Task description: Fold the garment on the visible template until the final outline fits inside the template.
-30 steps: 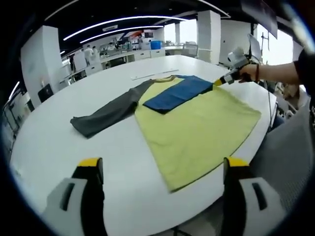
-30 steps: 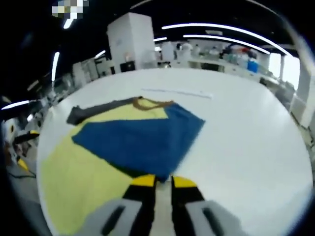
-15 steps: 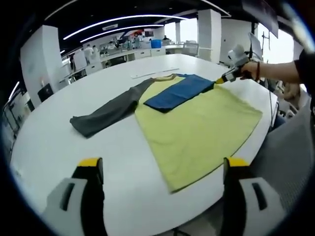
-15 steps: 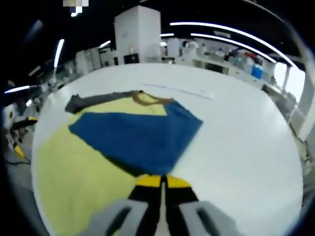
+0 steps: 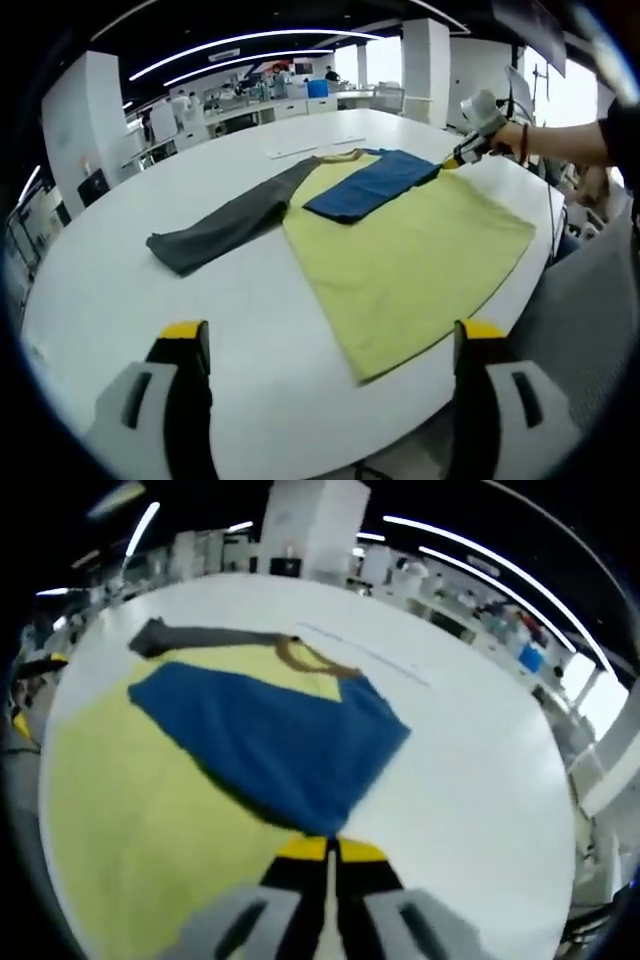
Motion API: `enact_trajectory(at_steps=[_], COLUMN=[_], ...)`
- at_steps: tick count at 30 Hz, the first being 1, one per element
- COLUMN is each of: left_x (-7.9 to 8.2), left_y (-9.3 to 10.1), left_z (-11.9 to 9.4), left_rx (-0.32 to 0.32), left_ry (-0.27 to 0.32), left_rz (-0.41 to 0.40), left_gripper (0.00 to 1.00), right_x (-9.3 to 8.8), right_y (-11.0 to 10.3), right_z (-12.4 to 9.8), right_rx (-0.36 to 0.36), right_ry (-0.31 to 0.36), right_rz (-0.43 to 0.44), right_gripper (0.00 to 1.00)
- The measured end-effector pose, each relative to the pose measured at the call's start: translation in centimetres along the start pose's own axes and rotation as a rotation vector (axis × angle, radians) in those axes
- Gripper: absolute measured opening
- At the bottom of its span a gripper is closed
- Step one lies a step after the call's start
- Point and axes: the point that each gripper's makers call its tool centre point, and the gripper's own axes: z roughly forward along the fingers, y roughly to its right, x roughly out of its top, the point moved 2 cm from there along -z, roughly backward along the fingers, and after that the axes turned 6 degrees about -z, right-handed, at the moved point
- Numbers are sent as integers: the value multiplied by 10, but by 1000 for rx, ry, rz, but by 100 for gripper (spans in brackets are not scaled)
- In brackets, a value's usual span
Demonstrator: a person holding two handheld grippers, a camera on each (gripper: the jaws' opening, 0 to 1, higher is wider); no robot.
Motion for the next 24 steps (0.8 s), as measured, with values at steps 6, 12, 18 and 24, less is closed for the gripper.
enact_trajectory(at_steps=[6, 12, 18, 24], left_x=[-1, -2, 1, 0], left_y=[0, 1, 6, 6], left_z=[1, 3, 5, 6], left_rx=[1, -2, -11, -17], left_ry=[0, -5, -5, -14], left_rz=[-2, 2, 10, 12], left_gripper=[99, 99, 99, 98], right_x=[-3, 1, -6, -4], right_y=[8, -2, -9, -16], right_z=[-2, -9, -8, -3], right_rx=[-22, 24, 27, 39], right_ry=[5, 95, 96, 102], right_rz=[54, 359, 484, 546], right_gripper=[0, 0, 2, 1])
